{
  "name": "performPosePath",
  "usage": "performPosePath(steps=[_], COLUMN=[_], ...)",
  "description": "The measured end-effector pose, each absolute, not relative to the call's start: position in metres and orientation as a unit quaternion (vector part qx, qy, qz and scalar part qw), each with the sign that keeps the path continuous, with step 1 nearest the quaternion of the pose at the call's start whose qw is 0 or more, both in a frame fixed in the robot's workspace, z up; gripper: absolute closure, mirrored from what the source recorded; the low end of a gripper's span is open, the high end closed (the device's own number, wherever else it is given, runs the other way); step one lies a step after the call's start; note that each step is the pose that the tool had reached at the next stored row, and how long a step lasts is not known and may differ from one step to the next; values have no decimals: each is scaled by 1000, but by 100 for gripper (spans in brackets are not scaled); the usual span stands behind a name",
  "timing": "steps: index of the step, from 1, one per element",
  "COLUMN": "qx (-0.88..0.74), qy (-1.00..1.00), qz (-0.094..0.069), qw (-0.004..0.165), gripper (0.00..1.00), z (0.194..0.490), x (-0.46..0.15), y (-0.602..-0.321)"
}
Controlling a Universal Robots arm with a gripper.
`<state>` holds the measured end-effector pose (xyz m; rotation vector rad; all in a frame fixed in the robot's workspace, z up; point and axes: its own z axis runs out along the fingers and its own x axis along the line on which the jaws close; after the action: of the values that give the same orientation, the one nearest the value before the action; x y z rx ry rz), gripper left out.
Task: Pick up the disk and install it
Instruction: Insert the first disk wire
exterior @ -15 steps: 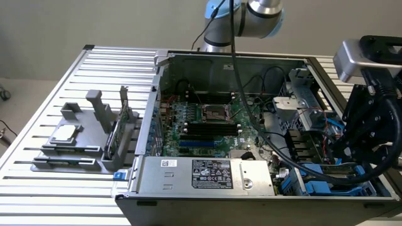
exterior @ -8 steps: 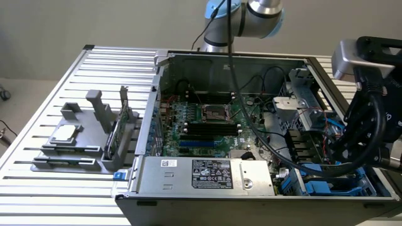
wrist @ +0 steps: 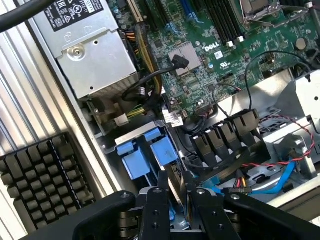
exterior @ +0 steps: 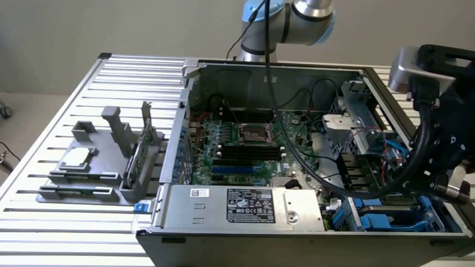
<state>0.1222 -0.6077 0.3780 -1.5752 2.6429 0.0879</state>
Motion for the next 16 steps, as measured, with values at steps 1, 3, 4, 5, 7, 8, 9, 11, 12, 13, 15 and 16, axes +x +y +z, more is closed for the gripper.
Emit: performPosePath(steps=[1,3,4,5,7,8,9,11,12,13,15,16], qx=[-504,-488,-481,-472,-457,-449,-442,-427,-420,-413,-400,-394], qy=[863,872,876,880,889,892,896,903,907,910,916,918], qz=[28,28,27,27,27,26,26,25,25,25,24,24], qw=[32,33,33,33,34,34,34,34,35,35,35,35], gripper=[75,75,75,75,75,75,75,75,75,75,75,75], z=[378,377,376,376,375,375,375,375,375,375,375,376], x=[122,122,122,122,122,122,122,122,122,122,122,122], y=[-608,-608,-608,-608,-608,-608,-608,-608,-608,-608,-608,-608])
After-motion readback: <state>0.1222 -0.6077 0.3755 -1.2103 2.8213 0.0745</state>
